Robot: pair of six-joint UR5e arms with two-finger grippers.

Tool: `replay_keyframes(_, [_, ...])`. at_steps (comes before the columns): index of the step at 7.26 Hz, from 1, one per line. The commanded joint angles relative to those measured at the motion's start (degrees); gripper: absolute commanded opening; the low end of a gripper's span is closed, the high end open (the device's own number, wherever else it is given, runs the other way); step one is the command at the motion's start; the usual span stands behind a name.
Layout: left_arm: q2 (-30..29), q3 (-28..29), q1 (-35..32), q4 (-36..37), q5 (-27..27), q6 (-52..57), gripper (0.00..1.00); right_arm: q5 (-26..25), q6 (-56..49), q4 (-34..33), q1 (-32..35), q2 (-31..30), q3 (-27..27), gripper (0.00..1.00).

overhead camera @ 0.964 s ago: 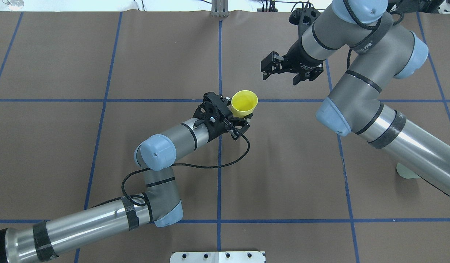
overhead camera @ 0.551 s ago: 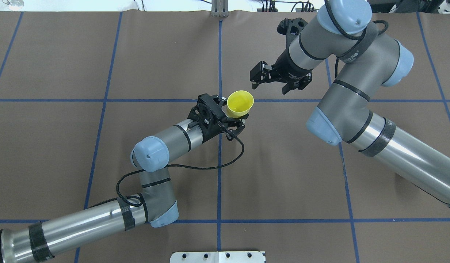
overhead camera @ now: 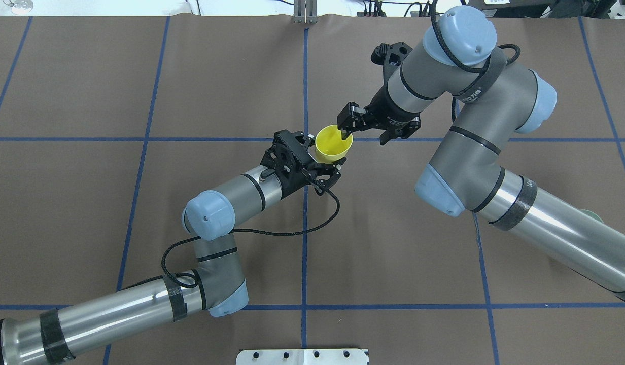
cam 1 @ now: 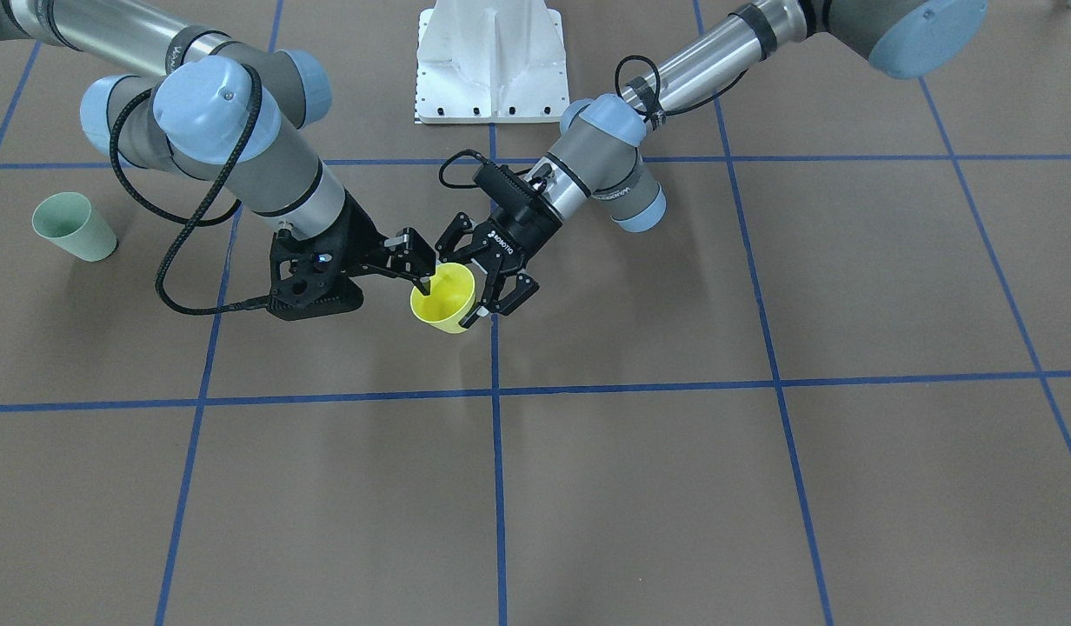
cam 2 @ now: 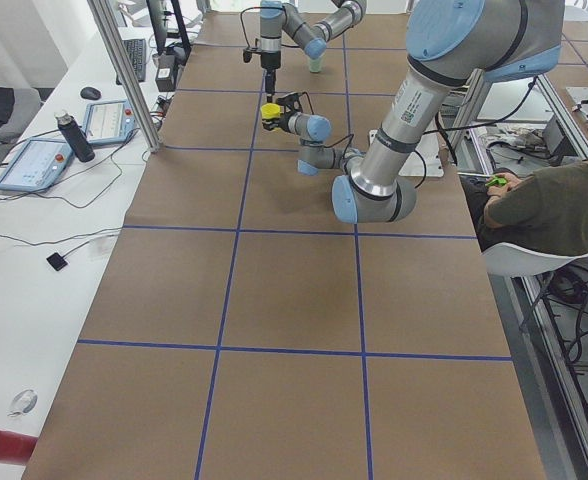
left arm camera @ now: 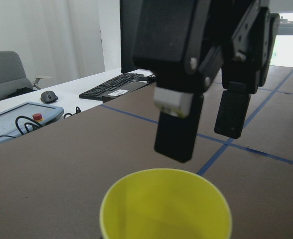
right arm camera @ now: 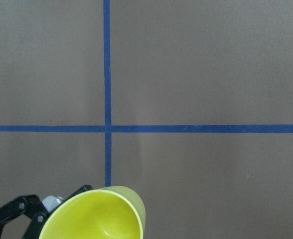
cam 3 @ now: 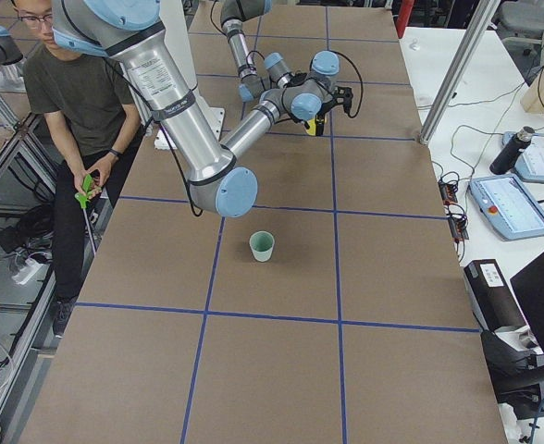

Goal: Transfer and stack yellow cup on green cup

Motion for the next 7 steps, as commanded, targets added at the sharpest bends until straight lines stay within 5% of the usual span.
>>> replay_keyframes(1, [0.03, -0.02, 0.22, 0.00, 0.24, -0.07, 0.44, -1.04, 0.07, 0.00, -0.89, 0.09, -0.06, 0.81])
replay_keyframes(3, [0.03, -0.02, 0.22, 0.00, 0.32, -0.16, 0.44, -1.04, 0.07, 0.00, -1.33, 0.36, -0.06, 0.79])
replay_keyframes(7, [0.03, -0.29, 0.22, -0.09, 0.32, -0.25, 0.44, -1.13, 0.15, 0.87, -1.60, 0.80, -0.76, 0.57])
